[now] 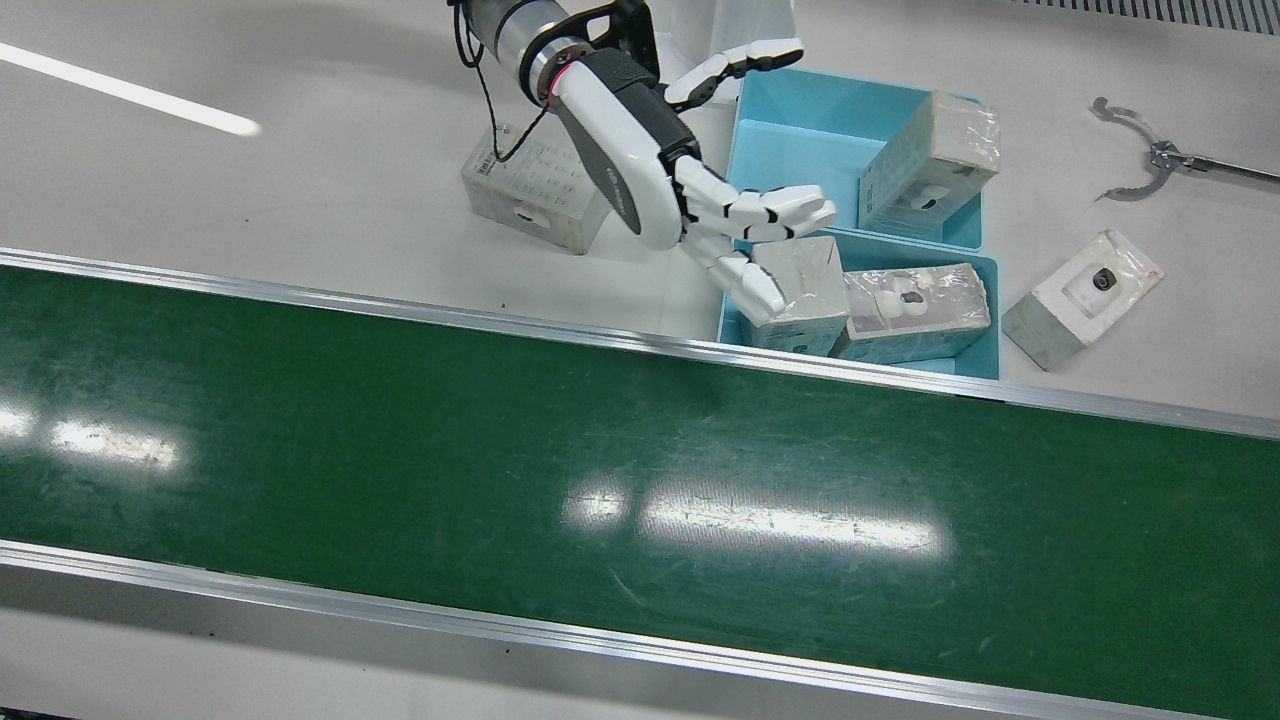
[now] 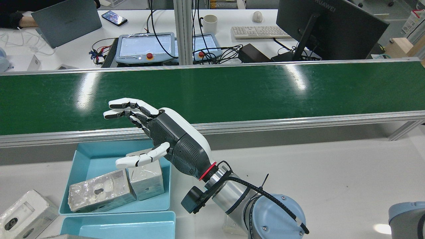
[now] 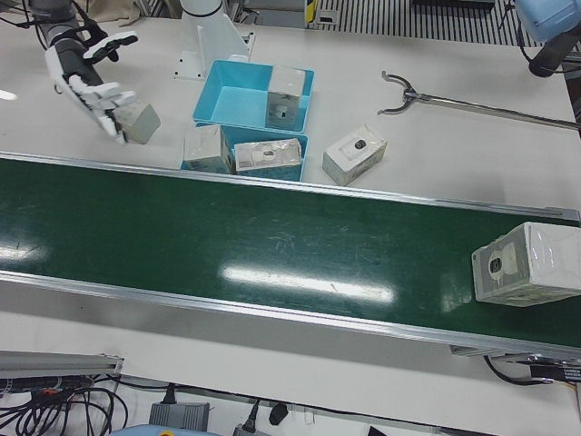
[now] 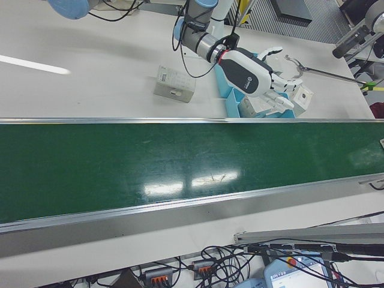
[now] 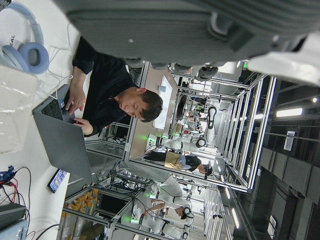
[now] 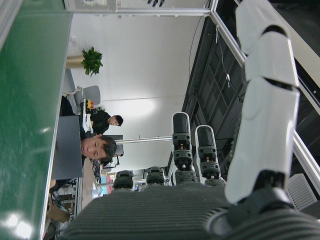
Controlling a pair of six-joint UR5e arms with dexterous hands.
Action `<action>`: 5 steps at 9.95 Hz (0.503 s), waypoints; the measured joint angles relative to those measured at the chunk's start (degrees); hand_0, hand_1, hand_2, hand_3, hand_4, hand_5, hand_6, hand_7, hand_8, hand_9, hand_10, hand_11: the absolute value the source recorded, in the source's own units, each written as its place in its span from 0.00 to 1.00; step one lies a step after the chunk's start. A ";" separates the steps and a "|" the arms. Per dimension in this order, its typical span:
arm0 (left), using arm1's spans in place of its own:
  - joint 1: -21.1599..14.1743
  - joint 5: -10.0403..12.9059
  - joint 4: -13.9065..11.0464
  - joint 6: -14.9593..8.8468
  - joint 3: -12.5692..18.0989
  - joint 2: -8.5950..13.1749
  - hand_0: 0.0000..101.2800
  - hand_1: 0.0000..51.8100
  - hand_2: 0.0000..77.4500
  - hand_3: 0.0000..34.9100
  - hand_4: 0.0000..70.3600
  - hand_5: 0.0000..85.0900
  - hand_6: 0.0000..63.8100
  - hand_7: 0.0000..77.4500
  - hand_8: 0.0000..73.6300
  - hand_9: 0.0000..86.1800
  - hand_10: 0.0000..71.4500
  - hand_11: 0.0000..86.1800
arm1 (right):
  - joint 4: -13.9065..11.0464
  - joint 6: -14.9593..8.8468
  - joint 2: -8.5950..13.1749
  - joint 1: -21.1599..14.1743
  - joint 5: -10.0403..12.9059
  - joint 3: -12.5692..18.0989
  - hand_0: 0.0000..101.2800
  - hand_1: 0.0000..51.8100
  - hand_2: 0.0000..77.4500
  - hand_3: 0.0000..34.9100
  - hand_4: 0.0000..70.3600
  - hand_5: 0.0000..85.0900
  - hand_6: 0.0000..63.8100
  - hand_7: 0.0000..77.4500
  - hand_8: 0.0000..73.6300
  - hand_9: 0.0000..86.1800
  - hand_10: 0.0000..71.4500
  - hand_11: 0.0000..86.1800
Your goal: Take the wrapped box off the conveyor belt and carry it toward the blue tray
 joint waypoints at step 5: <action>0.00 0.00 0.00 0.00 0.00 0.00 0.00 0.00 0.01 0.00 0.00 0.01 0.00 0.00 0.00 0.00 0.00 0.00 | -0.36 3.31 -7.74 13.09 -0.75 -1.12 0.47 0.32 0.26 0.10 0.11 0.36 0.15 0.27 0.02 0.06 0.05 0.06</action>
